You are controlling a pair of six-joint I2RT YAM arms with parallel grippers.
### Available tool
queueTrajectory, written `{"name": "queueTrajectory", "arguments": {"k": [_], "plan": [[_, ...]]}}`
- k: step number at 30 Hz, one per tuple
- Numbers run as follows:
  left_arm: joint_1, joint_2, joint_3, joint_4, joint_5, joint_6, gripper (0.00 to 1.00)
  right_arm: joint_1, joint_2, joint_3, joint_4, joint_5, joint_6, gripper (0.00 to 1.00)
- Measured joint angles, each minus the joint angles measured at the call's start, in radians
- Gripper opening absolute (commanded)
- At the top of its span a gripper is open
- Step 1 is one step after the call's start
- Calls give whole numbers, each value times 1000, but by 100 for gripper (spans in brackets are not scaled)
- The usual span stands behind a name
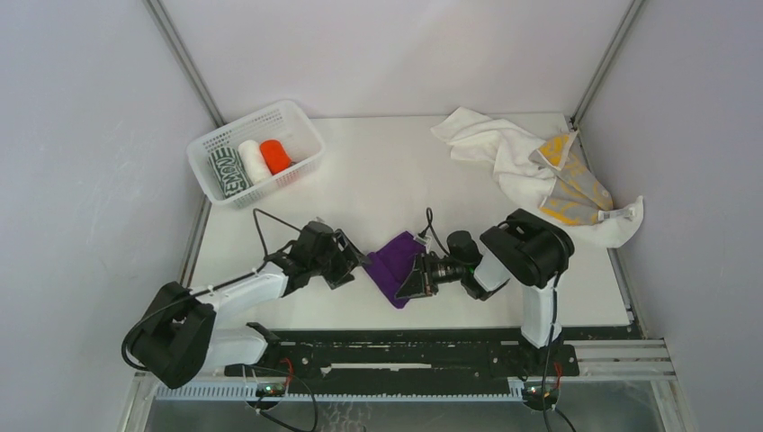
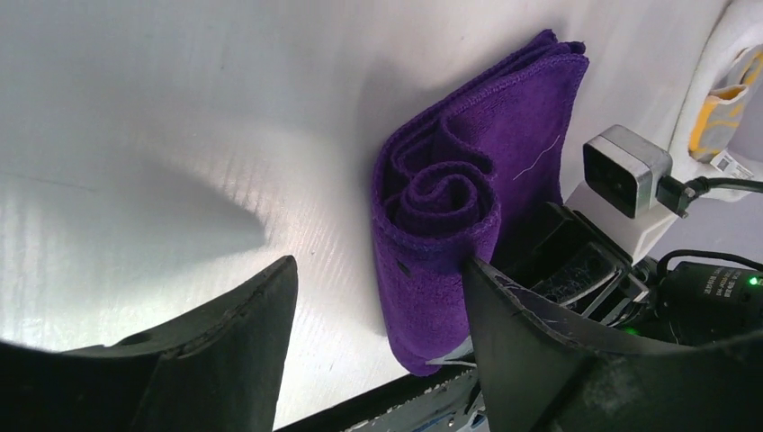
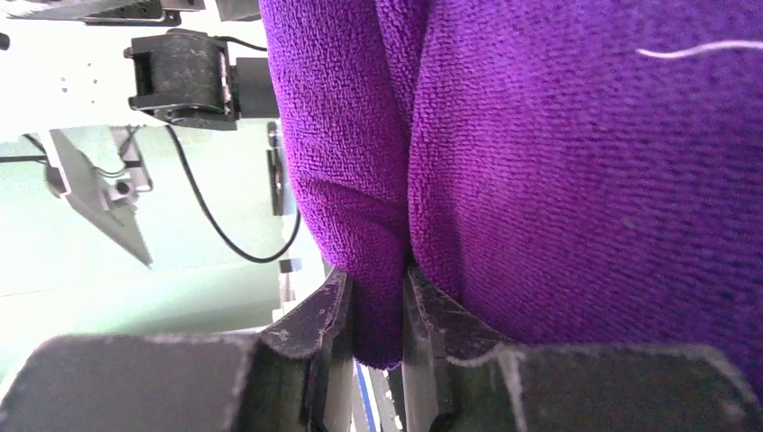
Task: Roll the towels
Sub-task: Roll the towel at the center of the board.
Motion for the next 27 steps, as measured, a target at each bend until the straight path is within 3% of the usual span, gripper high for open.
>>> {"name": "queueTrajectory", "arguments": {"k": [11,27], "plan": [[-8,90,6,87,28,-2,70,-73,164,-11,274,-109,244,3],[-31,72,5,186,32,-47,72,-89,185,-9,304,-135,278,2]]}}
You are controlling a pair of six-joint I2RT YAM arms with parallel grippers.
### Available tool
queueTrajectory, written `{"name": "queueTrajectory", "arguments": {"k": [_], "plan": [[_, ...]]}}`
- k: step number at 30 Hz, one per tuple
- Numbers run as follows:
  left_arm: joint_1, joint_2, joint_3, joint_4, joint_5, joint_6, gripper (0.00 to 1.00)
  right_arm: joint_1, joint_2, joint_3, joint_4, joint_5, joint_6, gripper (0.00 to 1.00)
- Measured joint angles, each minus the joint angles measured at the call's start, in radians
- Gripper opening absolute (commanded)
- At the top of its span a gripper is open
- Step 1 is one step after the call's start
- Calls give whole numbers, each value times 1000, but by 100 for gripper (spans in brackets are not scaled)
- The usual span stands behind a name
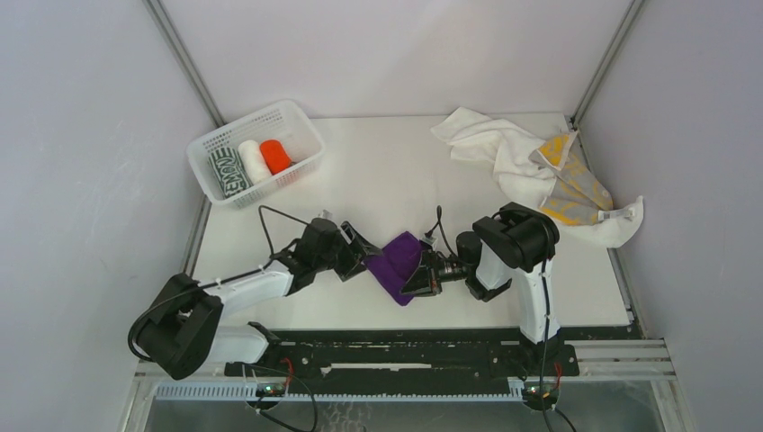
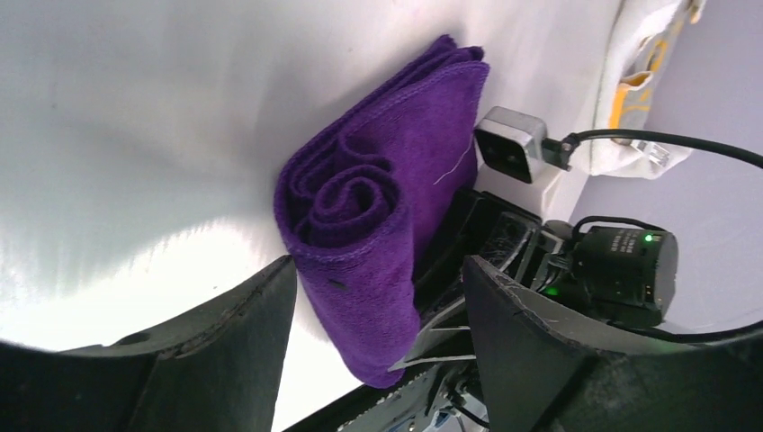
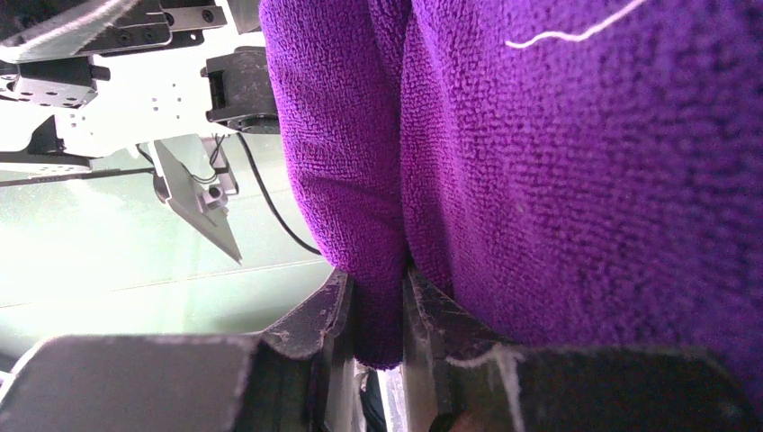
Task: Roll the towels
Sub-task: Roll the towel at the center of the board.
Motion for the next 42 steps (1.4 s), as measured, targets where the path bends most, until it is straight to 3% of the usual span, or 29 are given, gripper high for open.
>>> {"name": "queueTrajectory", "arguments": {"k": [14,16,21,24,29,35,42], "plan": [[-20,151,19,35,0,-16,48,-1,-10,3,-29,0,-10,5],[-27,167,43,11,-6,-14,46,-1,-26,3,-61,4,-27,10],[-43,197,109,-67,-24,10,42,0,-97,3,-204,24,-94,34],[-49,210,137,-108,-33,23,42,5,-201,10,-385,57,-169,49],[-53,222,169,-156,-42,45,41,58,-452,86,-845,213,-388,62],[-56,236,186,-175,-42,58,41,177,-708,234,-1318,571,-627,66],[-58,243,199,-192,-43,64,42,437,-840,385,-1608,1013,-790,68]]}}
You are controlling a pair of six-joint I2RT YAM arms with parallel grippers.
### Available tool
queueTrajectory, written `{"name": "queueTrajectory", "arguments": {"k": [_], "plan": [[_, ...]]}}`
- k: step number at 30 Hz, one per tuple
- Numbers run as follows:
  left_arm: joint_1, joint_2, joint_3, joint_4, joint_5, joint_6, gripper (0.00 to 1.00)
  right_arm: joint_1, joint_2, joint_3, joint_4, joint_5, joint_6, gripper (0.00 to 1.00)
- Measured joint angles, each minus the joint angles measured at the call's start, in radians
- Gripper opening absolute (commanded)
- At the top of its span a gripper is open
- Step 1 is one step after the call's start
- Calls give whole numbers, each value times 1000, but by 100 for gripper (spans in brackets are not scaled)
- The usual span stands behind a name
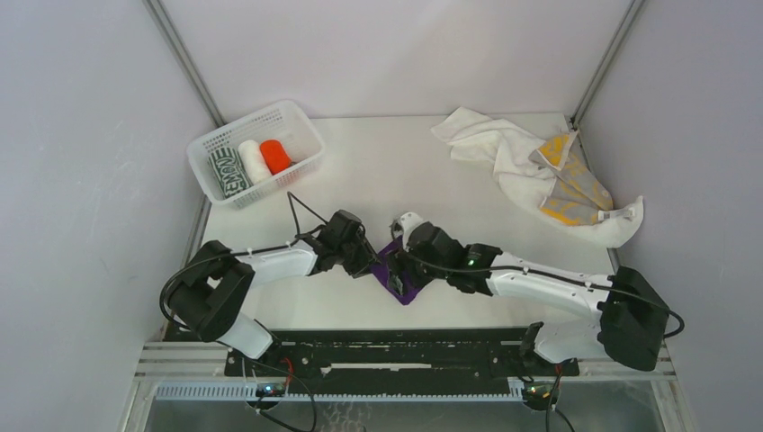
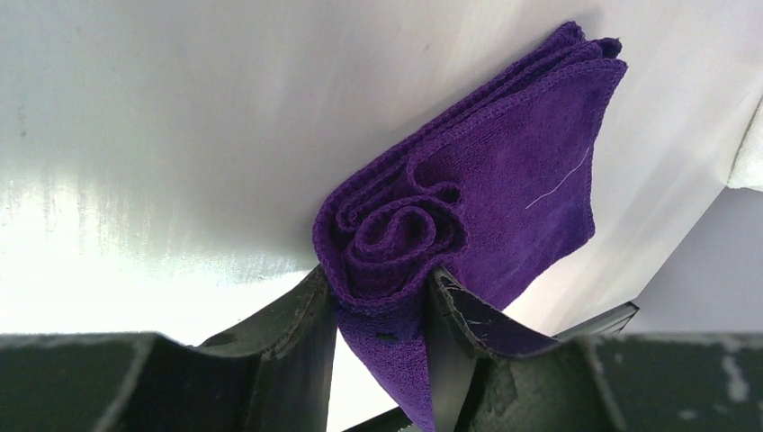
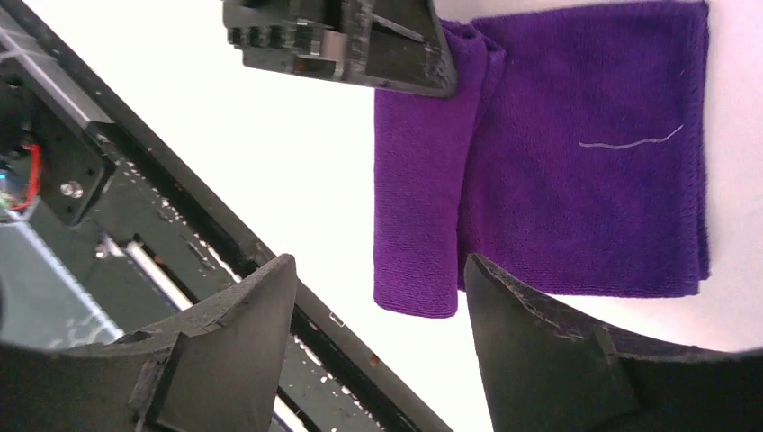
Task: Roll the towels
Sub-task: Roll the towel at the center of the board.
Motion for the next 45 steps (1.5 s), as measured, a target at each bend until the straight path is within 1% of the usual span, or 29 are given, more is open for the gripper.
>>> {"name": "queueTrajectory", "arguments": {"k": [4,6,7,12,16,23,26,27,33,37,40,42,45], "plan": [[0,1,0,0,0,0,42,150,28,75,-75,207,-72,66],[0,3,0,0,1,0,42,209,82,112,-104,318,-108,65],[0,3,0,1,1,0,42,229,90,116,-105,328,-112,64],[0,5,0,2,1,0,42,332,238,162,-153,481,-160,56],[0,7,0,4,2,-1,42,384,336,192,-187,563,-176,56],[-1,7,0,4,2,-1,42,402,446,220,-201,652,-180,55],[-1,7,-1,5,2,-2,42,402,481,229,-203,682,-188,51],[-1,6,-2,7,1,-2,42,401,488,238,-207,684,-192,49],[18,-28,-47,30,3,-10,42,393,507,261,-220,672,-227,27],[47,-99,-103,17,1,-10,44,388,516,294,-218,616,-257,19],[64,-177,-146,-33,-18,-9,50,377,515,311,-192,525,-274,14],[72,-241,-168,-89,-43,-8,58,356,509,314,-171,448,-280,13],[82,-329,-181,-182,-84,-5,67,302,491,314,-124,271,-277,12]]}}
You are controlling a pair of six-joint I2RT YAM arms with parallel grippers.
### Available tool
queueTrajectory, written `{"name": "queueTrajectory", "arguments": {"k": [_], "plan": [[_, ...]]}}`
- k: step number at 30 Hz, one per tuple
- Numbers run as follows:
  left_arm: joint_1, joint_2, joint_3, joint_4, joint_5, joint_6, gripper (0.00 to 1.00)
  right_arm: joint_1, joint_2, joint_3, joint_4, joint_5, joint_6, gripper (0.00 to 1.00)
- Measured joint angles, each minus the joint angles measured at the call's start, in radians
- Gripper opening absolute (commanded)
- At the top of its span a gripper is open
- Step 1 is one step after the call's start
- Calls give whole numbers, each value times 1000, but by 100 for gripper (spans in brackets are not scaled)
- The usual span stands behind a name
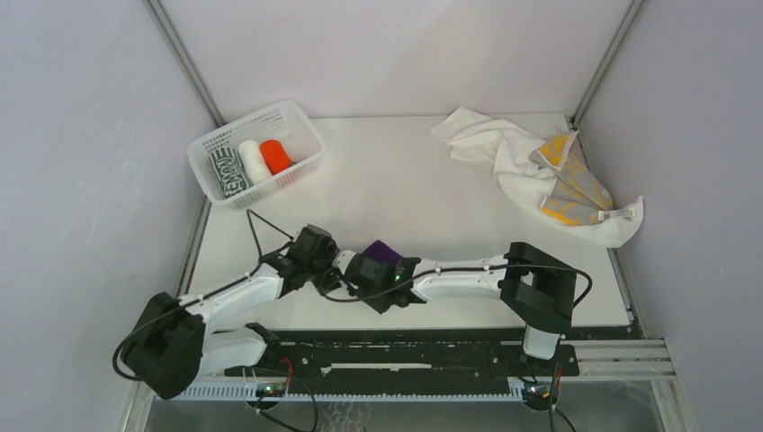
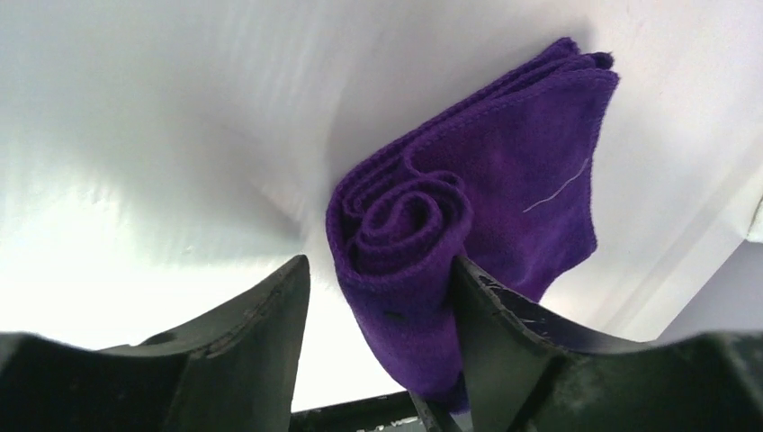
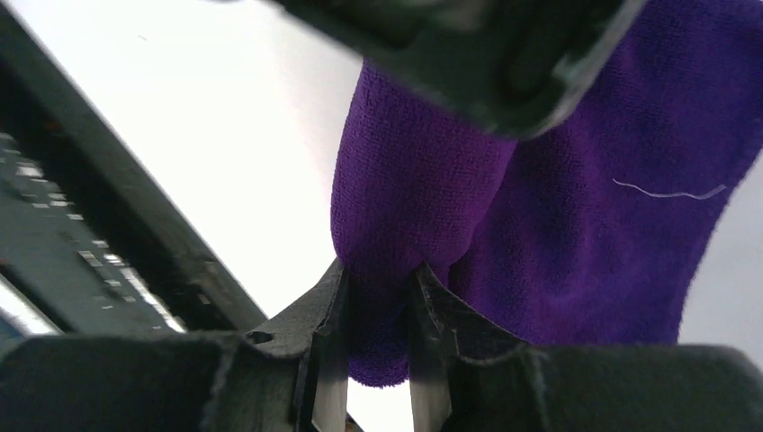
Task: Roll the towels
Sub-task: Roll the towel at the center of the board.
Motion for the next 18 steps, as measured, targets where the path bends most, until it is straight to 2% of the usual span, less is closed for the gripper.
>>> {"name": "queueTrajectory", "arguments": {"k": [4,10,18], "plan": [[19,-117,-1,-95,-48,0,73,-91,-9,-21,98,-249,31,11],[51,-300,-22,-188,-102,-7,77,-256,-21,-145,311,-626,145,12],[58,-377,-84,-200,-75,-22,77,-439,122,-271,718,-1056,440,13]]}}
